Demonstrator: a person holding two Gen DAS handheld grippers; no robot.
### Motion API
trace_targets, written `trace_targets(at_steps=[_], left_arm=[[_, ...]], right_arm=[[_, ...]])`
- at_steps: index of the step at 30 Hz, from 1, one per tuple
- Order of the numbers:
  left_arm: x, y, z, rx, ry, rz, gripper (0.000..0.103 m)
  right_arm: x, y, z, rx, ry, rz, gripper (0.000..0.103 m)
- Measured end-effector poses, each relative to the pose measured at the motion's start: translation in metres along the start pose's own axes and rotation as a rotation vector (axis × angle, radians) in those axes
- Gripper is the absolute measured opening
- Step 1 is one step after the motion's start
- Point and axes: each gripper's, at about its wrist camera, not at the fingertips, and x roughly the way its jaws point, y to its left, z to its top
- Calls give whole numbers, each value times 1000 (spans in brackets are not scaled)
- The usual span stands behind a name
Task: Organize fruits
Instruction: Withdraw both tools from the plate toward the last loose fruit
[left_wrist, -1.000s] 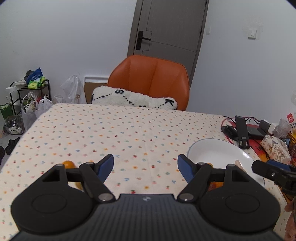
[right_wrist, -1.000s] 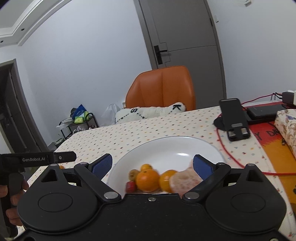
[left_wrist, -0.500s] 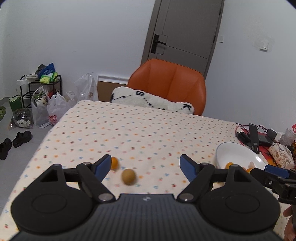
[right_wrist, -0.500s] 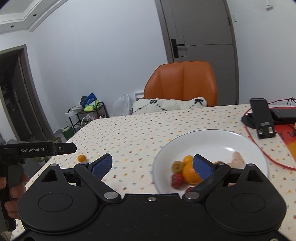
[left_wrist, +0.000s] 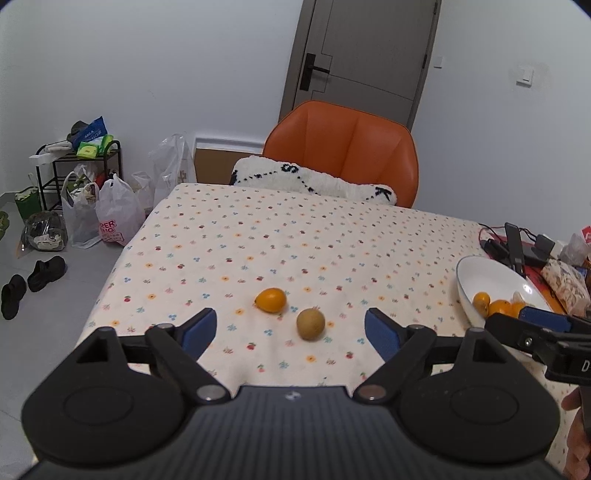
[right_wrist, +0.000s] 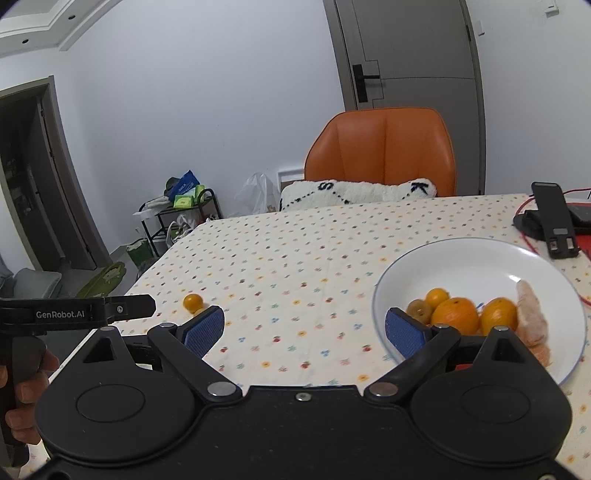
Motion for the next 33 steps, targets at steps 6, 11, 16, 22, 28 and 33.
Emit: trace_targets(at_steps=[6,11,16,22,28,33], left_arm=[[2,11,-4,10,22,-25,89],[3,22,-5,1,29,-30,90],[7,32,-4,-7,39,-10,90],[10,44,-2,-29,40,7,90],[14,58,0,-64,42,21,90],[17,66,2,-85,37,30,89]], right_arm=[[8,12,-2,11,28,13,95],[18,24,-2,-4,55,35,95],[28,37,1,-25,71,49,95],[42,50,3,-48,90,67,93],[59,61,9,-71,114,95,89],[73,68,12,-84,135,117,84]])
